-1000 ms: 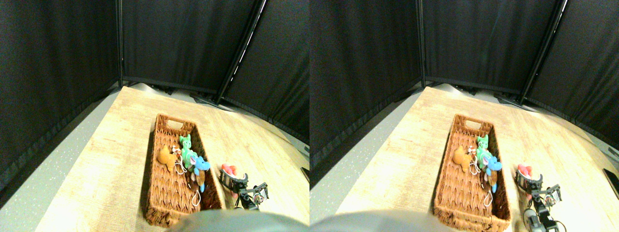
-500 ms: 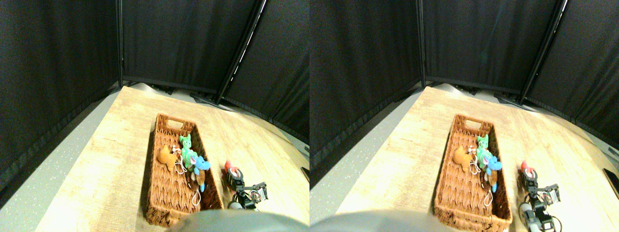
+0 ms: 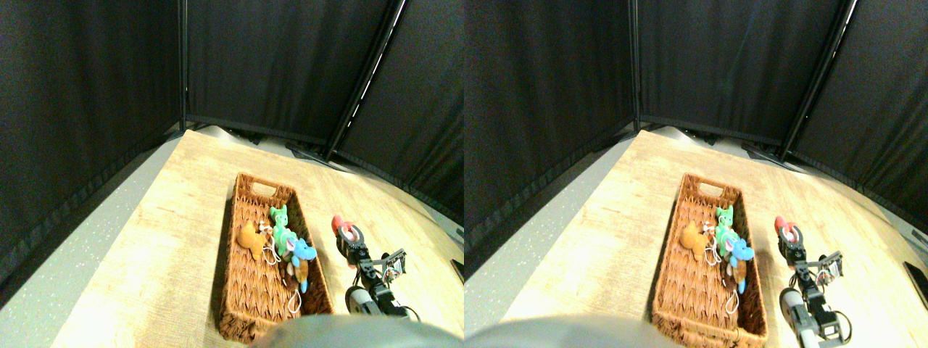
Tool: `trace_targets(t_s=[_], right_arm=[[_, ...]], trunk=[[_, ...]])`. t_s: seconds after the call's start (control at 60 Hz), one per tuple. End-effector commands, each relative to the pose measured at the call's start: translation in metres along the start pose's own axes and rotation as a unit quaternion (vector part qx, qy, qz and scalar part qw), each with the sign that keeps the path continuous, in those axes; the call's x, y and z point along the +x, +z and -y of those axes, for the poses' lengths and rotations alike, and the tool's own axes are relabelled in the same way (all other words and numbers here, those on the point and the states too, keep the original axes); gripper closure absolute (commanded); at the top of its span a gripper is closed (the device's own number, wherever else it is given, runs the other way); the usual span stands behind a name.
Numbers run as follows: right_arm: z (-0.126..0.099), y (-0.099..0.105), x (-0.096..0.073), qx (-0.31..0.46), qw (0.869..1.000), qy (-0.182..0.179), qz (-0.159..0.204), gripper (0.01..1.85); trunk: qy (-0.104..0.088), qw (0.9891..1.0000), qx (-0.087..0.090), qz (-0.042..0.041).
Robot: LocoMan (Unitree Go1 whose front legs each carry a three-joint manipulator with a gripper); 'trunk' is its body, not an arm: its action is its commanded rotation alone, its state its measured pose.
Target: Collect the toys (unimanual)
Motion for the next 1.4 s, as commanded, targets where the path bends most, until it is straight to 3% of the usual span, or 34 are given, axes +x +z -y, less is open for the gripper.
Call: trace_targets(t_s=[0.017,0.333,0.4,0.583,0.817,1.183,1.4], right_arm=[[-0.020,-0.004,-0.001,0.000,0.999,0.036,-0.014,1.80],[-0.062,-0.030,-0.003,-0.012,0.995,0.056,-0.083,1.80],[-0.071,-0.039,-0.008,-0.013,0.995,0.058,-0.082,1.80],[-0.083,-0.053,-0.011,-0.041,0.992,0.069,-0.101,1.80],[-0.095,-0.076,-0.018,-0.024,0.984,0.078,-0.158,1.80],[-0.101,-0.106,-0.029,-0.043,0.981,0.077,-0.175,1.80],[-0.101,-0.114,-0.034,-0.037,0.982,0.070,-0.171,1.80]], trunk=[[0.010,0.9998,-0.017,0.0009],[0.028,0.9984,-0.046,0.0169],[0.031,0.9980,-0.052,0.0197],[0.040,0.9967,-0.066,0.0268],[0.054,0.9948,-0.079,0.0344],[0.070,0.9914,-0.103,0.0407],[0.070,0.9912,-0.105,0.0414]])
